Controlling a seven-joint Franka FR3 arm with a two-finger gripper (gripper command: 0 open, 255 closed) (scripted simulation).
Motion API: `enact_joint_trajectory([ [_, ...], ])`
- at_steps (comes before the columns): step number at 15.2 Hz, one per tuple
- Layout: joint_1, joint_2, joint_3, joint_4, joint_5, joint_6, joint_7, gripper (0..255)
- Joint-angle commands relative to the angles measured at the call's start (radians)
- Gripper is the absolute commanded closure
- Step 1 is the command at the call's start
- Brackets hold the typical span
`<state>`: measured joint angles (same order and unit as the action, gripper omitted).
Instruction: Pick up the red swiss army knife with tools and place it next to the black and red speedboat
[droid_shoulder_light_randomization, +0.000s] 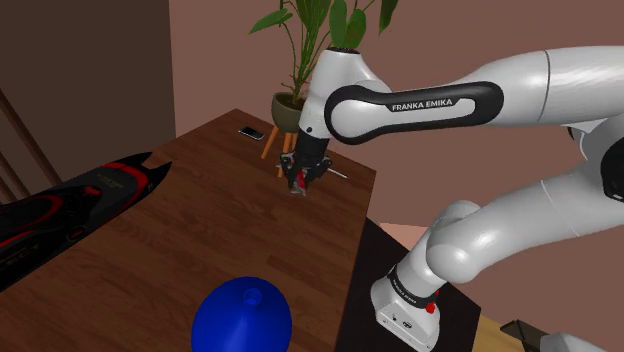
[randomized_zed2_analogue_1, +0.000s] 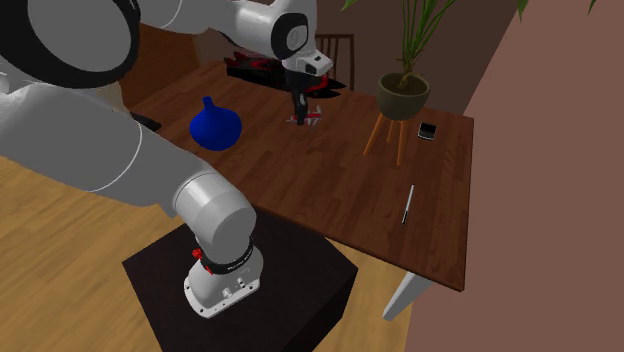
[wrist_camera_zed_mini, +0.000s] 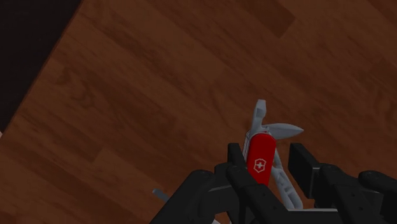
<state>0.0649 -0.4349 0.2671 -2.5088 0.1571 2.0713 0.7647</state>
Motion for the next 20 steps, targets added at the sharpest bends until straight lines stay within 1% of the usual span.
enact_joint_trajectory([
  [1, 0.006, 0.071, 0.035, 0.063, -0.003, 0.011, 0.047, 255],
  [6, 0.015, 0.245, 0.107, 0.231, -0.044, 0.019, 0.161, 255],
  [11, 0.036, 0.429, 0.162, 0.425, -0.121, 0.002, 0.282, 255],
  [15, 0.074, 0.584, 0.187, 0.604, -0.197, -0.035, 0.376, 255],
  [17, 0.102, 0.664, 0.191, 0.703, -0.236, -0.062, 0.418, 255],
  [18, 0.123, 0.717, 0.193, 0.771, -0.260, -0.083, 0.443, 255],
  [20, 0.126, 0.725, 0.189, 0.754, -0.264, -0.059, 0.445, 255],
])
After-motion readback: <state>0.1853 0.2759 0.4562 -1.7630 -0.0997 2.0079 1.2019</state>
